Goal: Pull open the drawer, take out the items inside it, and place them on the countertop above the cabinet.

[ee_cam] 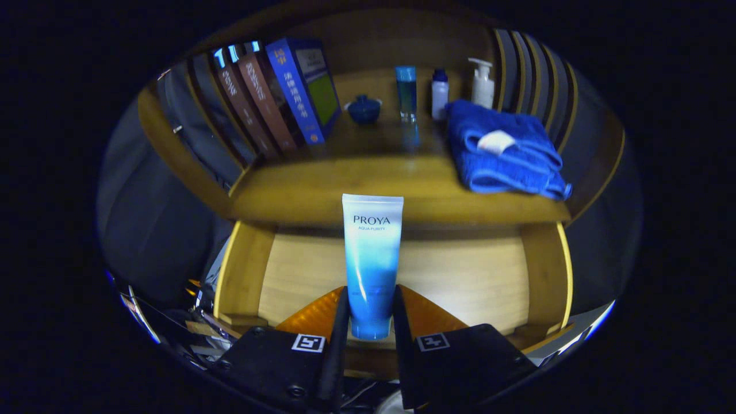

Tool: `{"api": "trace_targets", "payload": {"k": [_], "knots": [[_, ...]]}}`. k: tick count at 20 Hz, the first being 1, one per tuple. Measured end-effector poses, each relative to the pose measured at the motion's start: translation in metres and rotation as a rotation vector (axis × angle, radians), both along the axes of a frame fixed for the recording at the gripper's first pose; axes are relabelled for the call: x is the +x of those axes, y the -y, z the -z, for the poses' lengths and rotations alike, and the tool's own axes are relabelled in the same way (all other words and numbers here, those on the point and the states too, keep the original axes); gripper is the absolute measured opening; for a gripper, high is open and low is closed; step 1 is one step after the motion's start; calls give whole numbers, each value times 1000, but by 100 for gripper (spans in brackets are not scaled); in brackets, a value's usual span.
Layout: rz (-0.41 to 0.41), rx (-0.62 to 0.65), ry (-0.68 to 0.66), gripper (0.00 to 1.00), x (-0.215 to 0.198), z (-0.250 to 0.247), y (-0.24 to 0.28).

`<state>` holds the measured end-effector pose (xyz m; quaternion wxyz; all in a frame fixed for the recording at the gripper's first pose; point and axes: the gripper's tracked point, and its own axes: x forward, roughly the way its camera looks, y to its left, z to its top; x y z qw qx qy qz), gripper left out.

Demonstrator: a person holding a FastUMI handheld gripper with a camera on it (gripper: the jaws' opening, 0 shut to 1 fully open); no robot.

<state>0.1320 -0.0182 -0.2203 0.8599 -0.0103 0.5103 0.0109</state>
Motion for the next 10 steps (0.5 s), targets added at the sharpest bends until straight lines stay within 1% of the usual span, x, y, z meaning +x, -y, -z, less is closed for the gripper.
{"api": "trace_targets", "payload": {"k": [2, 4, 10], "knots": [[-1, -19, 30, 43, 37, -10, 6], [3, -27, 27, 43, 69, -7, 4], [47, -69, -47, 43, 134, 25, 21]]}}
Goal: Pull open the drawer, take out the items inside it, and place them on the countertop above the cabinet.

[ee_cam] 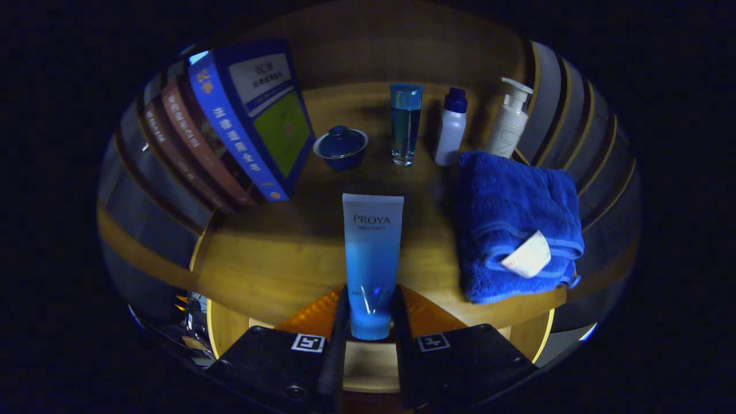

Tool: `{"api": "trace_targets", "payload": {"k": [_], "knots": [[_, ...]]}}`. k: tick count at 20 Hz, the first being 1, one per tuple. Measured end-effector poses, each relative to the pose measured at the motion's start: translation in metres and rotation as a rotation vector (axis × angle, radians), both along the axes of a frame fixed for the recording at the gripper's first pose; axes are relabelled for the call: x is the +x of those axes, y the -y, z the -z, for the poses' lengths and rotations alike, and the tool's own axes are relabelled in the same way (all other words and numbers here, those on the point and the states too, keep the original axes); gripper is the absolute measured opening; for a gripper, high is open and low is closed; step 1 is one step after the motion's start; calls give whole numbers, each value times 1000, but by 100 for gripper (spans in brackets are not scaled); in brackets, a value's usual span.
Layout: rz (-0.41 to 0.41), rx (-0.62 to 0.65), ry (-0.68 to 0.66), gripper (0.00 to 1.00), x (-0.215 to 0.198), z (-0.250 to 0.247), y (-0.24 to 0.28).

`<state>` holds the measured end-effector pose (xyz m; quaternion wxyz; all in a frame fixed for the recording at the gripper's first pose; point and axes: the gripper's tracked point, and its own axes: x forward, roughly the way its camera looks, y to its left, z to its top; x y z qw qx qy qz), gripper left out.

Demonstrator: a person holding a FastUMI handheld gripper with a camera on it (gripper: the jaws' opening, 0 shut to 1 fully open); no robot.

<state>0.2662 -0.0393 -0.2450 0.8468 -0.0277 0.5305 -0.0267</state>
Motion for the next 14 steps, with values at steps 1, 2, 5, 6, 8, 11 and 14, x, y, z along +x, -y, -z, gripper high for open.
{"api": "trace_targets", "payload": {"k": [1, 2, 5, 6, 8, 11, 14], "knots": [[5, -5, -13, 43, 5, 5, 2], [10, -8, -24, 43, 9, 9, 4], [21, 5, -47, 43, 13, 21, 3], [18, 10, -41, 43, 15, 21, 1], [11, 11, -36, 46, 16, 21, 0], [10, 8, -17, 74, 18, 18, 2], [15, -2, 4, 100, 12, 11, 7]]}}
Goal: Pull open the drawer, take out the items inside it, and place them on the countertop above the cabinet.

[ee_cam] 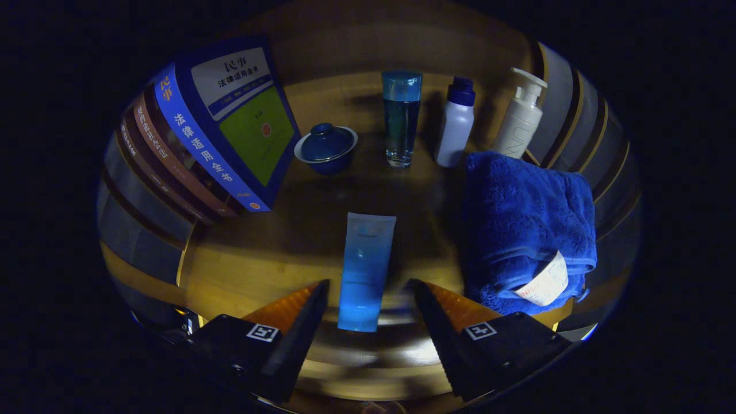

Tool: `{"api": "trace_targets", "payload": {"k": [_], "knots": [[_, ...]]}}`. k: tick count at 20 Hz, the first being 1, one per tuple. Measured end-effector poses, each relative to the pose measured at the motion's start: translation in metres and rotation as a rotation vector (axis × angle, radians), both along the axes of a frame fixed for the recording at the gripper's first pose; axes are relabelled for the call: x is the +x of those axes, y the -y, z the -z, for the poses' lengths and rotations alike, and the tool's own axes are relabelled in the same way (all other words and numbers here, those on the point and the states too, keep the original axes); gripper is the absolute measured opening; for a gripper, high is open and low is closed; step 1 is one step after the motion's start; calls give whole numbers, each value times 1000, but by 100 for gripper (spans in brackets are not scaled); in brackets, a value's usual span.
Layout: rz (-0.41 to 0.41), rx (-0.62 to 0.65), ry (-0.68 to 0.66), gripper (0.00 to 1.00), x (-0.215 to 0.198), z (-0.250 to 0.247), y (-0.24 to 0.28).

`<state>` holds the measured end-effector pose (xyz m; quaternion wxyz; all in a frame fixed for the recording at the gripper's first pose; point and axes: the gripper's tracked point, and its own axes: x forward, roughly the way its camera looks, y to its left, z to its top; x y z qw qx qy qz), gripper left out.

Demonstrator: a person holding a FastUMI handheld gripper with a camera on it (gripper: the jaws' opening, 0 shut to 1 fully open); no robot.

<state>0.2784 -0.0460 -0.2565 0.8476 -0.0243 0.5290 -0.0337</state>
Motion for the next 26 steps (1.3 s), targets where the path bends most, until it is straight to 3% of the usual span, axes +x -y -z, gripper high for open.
{"api": "trace_targets", "payload": {"k": [7, 13, 16, 21, 26], "knots": [[-24, 5, 172, 100, -30, -52, -6], [-90, 15, 444, 100, -93, -124, -24], [-86, 37, 566, 100, -136, -146, -26], [-90, 26, 695, 100, -209, -141, -27], [-70, -1, 741, 100, -265, -105, -19]]}}
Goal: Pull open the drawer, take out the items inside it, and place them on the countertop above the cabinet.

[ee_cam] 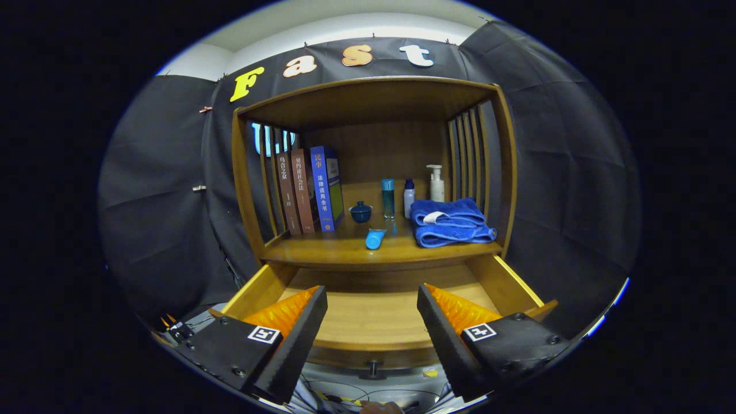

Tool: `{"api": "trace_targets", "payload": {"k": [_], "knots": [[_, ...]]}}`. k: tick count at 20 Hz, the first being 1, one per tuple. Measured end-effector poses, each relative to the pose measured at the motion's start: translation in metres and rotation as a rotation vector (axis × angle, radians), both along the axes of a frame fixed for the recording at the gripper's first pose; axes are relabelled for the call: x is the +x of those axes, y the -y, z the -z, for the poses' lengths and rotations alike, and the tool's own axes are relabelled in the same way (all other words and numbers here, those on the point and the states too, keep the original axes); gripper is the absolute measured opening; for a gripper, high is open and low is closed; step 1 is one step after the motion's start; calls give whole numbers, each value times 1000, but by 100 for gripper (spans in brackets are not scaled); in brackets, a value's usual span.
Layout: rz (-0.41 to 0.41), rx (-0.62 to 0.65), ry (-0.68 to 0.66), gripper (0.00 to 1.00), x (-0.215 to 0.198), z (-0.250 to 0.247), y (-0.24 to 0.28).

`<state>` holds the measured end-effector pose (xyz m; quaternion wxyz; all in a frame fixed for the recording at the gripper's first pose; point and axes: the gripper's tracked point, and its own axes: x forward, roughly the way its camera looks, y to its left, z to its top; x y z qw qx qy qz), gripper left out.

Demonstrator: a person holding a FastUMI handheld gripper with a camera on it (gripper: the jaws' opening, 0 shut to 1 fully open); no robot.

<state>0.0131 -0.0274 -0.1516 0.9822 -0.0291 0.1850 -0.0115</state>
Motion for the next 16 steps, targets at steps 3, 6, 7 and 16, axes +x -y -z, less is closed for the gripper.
{"api": "trace_targets", "payload": {"k": [3, 6, 7, 16], "knots": [[55, 4, -31, 100, -20, 28, 12], [64, 26, -59, 100, -29, 51, 11], [59, 18, -73, 100, -31, 59, 10], [65, 9, -107, 100, -27, 88, 12]]}}
